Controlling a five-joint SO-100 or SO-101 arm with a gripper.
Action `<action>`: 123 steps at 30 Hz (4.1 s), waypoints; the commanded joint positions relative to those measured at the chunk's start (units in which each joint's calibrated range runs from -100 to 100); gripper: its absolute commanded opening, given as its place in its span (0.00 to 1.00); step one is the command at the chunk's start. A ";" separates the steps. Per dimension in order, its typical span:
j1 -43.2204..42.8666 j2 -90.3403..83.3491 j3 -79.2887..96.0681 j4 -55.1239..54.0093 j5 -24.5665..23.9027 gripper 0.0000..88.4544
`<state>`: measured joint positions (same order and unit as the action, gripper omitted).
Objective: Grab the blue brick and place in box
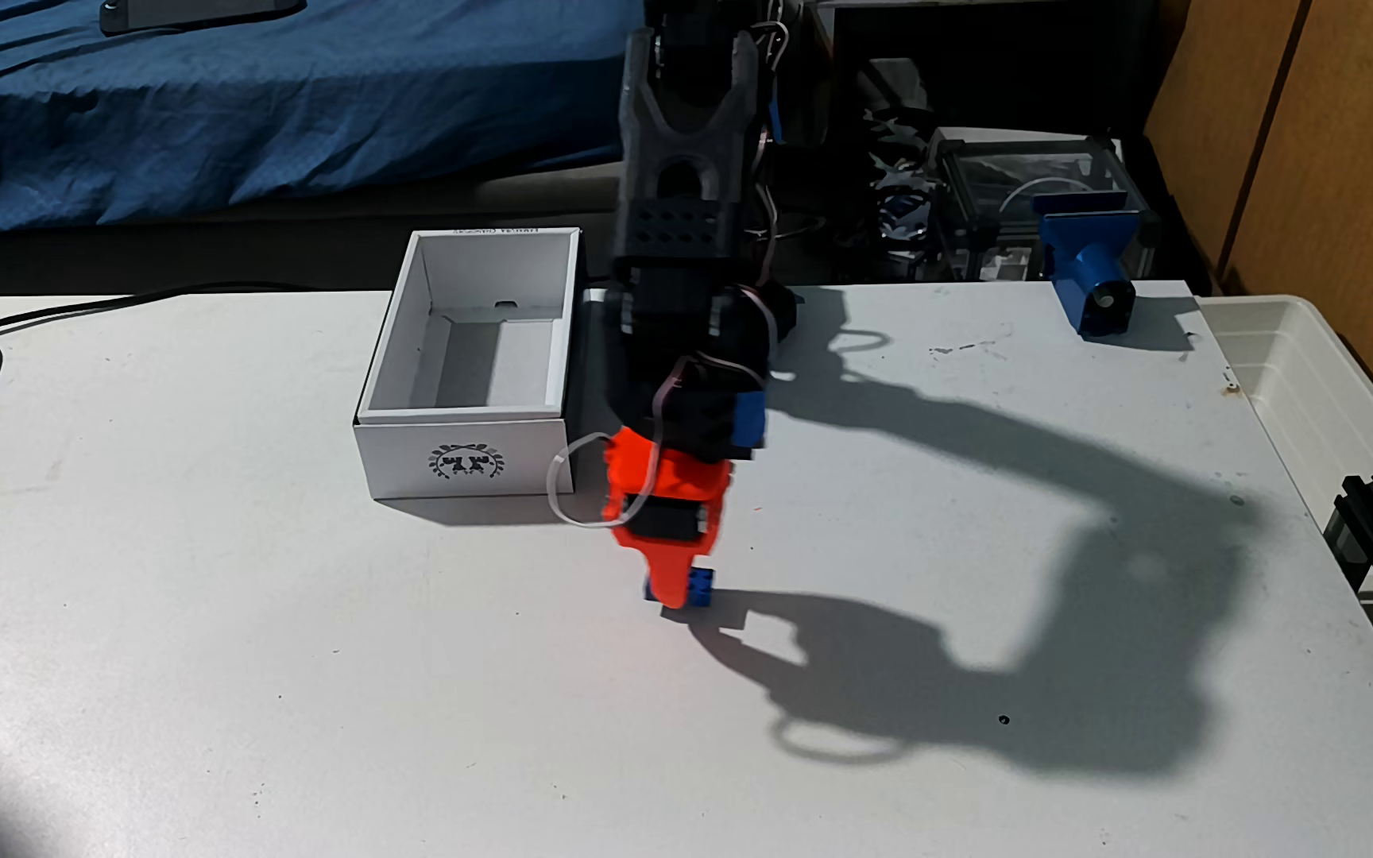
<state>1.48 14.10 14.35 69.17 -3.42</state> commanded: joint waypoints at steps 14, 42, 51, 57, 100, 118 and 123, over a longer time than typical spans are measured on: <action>8.55 -6.45 -19.14 22.90 3.71 0.02; 39.46 -31.31 2.51 29.54 29.70 0.02; 44.81 -31.48 8.99 24.28 34.28 0.02; 45.33 -31.57 14.31 18.34 34.33 0.02; 36.41 -40.19 1.89 30.40 25.39 0.29; 15.09 -40.95 1.98 23.76 10.76 0.29; 9.82 -40.36 2.15 19.46 7.29 0.29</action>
<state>13.95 -25.34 18.10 90.78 5.58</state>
